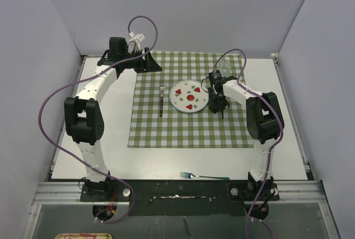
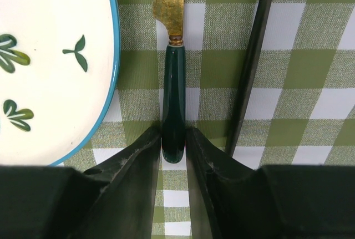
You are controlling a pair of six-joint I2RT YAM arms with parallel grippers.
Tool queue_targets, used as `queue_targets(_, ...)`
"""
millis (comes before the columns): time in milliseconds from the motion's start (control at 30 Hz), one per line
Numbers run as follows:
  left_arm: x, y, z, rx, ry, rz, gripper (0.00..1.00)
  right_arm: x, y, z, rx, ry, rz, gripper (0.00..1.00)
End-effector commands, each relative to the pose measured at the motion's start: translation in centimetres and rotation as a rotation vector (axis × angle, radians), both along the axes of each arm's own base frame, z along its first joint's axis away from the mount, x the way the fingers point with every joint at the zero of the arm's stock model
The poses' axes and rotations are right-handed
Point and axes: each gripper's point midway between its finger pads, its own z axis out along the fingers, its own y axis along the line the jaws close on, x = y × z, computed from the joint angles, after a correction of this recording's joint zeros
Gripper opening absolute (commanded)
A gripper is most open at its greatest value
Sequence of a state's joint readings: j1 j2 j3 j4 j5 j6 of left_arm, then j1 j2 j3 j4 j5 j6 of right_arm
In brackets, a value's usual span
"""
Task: Set the dinner table for one person
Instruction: Place the knife on the napkin.
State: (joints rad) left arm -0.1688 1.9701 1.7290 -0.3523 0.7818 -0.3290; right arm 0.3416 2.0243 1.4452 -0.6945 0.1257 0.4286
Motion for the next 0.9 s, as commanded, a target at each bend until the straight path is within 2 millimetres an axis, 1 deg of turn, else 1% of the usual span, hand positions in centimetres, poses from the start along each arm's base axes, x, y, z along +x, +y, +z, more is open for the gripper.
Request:
queue_targets(0, 0.8, -0.5, 2.1, -0.010, -0.078, -0.018, 0.58, 0.4, 0.5, 1.6, 0.013, -0.039, 0.027, 0.27)
queue_targets(100, 0.7, -0.6, 2.0, -0.010, -0.075, -0.019, 0.58, 0.9, 0.5, 1.9, 0.003, -0.048, 0.034, 0.27)
queue_targets(233, 0.7, -0.7, 2.1, -0.006, -0.077, -0.020, 0.59, 1.0, 0.7, 2.4, 0.000, -0.065, 0.053, 0.33)
queue_targets(367, 0.6, -0.7, 2.0, -0.003, -0.072, -0.022, 0.58, 1.2, 1.0, 3.0, 0.000, -0.084, 0.080, 0.41)
queue_targets(433, 0.6, -0.7, 2.1, -0.002, -0.074, -0.024, 0.58, 1.2, 1.3, 3.1, 0.009, -0.087, 0.087, 0.43)
queue_targets(533, 0.5, -0.7, 2.2, 0.002, -0.077, -0.026, 0.58, 1.3, 1.5, 3.3, 0.017, -0.090, 0.089, 0.40)
queue_targets(667, 0.4, -0.8, 2.2, 0.005, -0.079, -0.029, 0.58, 1.5, 1.6, 4.1, 0.018, -0.110, 0.094, 0.38)
queue_targets(867, 0.2, -1.0, 2.4, 0.005, -0.077, -0.036, 0.58, 1.4, 1.3, 5.0, 0.006, -0.133, 0.092, 0.37)
